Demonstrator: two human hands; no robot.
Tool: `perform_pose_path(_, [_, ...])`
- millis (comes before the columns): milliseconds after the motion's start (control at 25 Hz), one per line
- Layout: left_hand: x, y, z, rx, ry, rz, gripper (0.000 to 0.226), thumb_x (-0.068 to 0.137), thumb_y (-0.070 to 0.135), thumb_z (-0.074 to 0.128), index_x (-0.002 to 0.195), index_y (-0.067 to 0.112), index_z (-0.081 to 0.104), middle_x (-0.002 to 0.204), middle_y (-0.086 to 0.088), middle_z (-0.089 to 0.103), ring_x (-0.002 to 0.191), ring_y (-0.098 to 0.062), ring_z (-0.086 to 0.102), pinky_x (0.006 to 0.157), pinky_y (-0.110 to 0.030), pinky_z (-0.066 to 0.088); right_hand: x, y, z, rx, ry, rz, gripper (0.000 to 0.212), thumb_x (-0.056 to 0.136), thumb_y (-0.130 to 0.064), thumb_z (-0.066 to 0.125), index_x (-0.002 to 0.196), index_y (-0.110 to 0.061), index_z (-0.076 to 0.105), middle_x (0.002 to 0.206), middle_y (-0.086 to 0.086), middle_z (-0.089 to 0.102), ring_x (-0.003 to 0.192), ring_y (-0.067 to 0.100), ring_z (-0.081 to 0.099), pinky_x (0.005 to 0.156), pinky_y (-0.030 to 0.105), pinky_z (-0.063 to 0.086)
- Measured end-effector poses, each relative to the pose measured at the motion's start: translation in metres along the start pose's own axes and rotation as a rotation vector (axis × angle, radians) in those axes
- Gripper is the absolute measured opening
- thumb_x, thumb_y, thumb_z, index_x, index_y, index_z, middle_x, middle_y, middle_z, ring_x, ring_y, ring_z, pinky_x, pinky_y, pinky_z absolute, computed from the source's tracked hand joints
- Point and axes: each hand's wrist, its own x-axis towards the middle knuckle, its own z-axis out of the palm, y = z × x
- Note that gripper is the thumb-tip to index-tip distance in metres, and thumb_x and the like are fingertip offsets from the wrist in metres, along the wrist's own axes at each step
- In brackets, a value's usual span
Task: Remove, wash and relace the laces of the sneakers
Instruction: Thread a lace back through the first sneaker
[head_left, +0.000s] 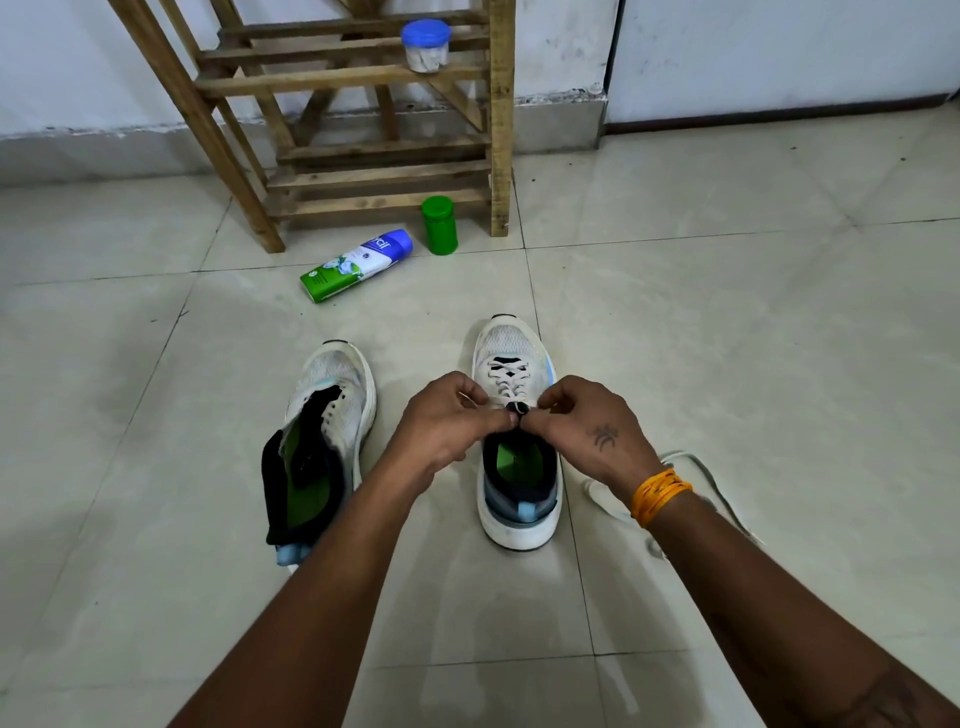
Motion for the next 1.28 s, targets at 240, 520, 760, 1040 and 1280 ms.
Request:
perform_pose_path(240, [-0.002, -0.002, 0.008, -0.021, 0.09, 0.017, 0.033, 0.068, 0.02, 0.08, 0.096, 0.021, 0.065, 0.084, 0.003, 0.067, 0.07, -0.013, 0.064, 0.065, -0.036, 0.061, -0.002, 0.005, 0.005, 0.018, 0.117, -0.043, 0.031, 0.073, -0.038, 0.08, 0.099, -0.025, 0.066, 0.088, -0.012, 0.068, 0.086, 0.013, 0.065, 0.068, 0.024, 0.047])
perform_pose_path(520, [0.013, 0.004, 0.009, -0.271, 0.095, -0.203, 0.06, 0.084, 0.072, 0.064, 0.081, 0.012, 0.068, 0.069, -0.001, 0.062, 0.058, -0.022, 0.055, 0.051, -0.028, 0.048, 0.01, 0.003, 0.003, 0.337, 0.027, 0.296, 0.066, 0.081, -0.073, 0.063, 0.068, -0.009, 0.063, 0.059, 0.008, 0.062, 0.053, 0.025, 0.057, 0.056, 0.034, 0.057])
perform_pose_path(760, [0.024, 0.009, 0.011, -0.319, 0.064, -0.251, 0.013, 0.084, 0.015, 0.07, 0.074, 0.012, 0.062, 0.061, -0.003, 0.053, 0.045, -0.015, 0.041, 0.044, -0.02, 0.034, 0.025, -0.006, 0.005, 0.565, -0.044, 0.342, 0.013, 0.083, -0.016, 0.075, 0.08, -0.006, 0.066, 0.072, 0.012, 0.052, 0.049, 0.017, 0.034, 0.045, 0.023, 0.028])
perform_pose_path(1040, [0.009, 0.009, 0.006, -0.608, 0.274, -0.106, 0.014, 0.092, 0.011, 0.055, 0.082, 0.009, 0.065, 0.075, -0.003, 0.066, 0.053, -0.013, 0.049, 0.043, -0.023, 0.031, 0.016, -0.013, -0.01, 1.16, -0.036, 0.301, 0.011, 0.096, -0.003, 0.058, 0.088, -0.006, 0.065, 0.084, 0.013, 0.072, 0.049, 0.01, 0.052, 0.045, 0.019, 0.047])
perform_pose_path(1280, [-0.007, 0.052, -0.021, -0.815, 0.068, -0.073, 0.019, 0.102, 0.013, 0.05, 0.093, 0.013, 0.067, 0.072, 0.003, 0.062, 0.049, -0.009, 0.047, 0.043, -0.02, 0.032, 0.002, -0.049, -0.04, 0.926, -0.069, 0.088, 0.015, 0.102, -0.014, 0.06, 0.104, -0.002, 0.069, 0.084, 0.012, 0.071, 0.055, 0.015, 0.056, 0.051, 0.024, 0.052])
